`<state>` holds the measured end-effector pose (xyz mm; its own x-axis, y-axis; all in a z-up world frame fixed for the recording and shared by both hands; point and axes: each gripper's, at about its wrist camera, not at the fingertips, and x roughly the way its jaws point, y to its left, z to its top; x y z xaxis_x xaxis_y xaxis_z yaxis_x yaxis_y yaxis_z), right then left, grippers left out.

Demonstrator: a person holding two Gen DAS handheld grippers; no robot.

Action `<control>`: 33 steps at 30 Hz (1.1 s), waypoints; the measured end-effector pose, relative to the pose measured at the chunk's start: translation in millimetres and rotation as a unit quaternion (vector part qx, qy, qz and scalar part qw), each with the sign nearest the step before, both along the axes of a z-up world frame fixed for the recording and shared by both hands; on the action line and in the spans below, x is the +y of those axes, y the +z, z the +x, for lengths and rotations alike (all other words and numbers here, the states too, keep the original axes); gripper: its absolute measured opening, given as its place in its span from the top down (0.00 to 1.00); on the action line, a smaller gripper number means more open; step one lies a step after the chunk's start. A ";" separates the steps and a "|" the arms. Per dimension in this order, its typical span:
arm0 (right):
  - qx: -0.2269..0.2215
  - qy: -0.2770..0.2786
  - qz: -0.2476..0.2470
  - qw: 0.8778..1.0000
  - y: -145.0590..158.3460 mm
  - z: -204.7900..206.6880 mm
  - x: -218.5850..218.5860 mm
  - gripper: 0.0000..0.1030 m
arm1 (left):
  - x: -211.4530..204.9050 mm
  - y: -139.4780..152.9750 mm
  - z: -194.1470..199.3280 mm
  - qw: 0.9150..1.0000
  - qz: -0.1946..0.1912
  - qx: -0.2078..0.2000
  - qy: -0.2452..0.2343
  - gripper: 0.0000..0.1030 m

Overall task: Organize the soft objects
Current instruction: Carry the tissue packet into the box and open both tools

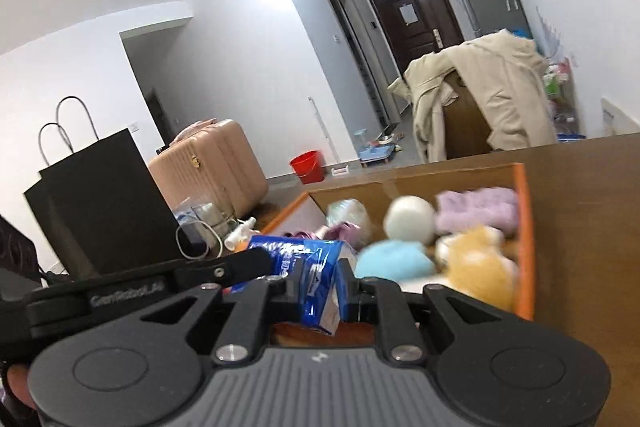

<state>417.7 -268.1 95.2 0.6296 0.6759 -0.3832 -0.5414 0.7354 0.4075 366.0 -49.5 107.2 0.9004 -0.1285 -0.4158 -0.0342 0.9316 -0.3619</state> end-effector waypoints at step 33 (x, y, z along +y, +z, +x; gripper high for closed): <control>-0.068 -0.059 -0.059 0.994 34.4 -94.8 -41.6 0.45 | 26.0 20.6 -134.0 0.991 0.119 -0.038 0.053 0.23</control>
<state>322.9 -309.7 129.7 0.7538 0.5489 -0.3613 -0.4919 0.8359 0.2435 231.9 -23.5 127.7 0.9335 0.0621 -0.3530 -0.1171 0.9836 -0.1369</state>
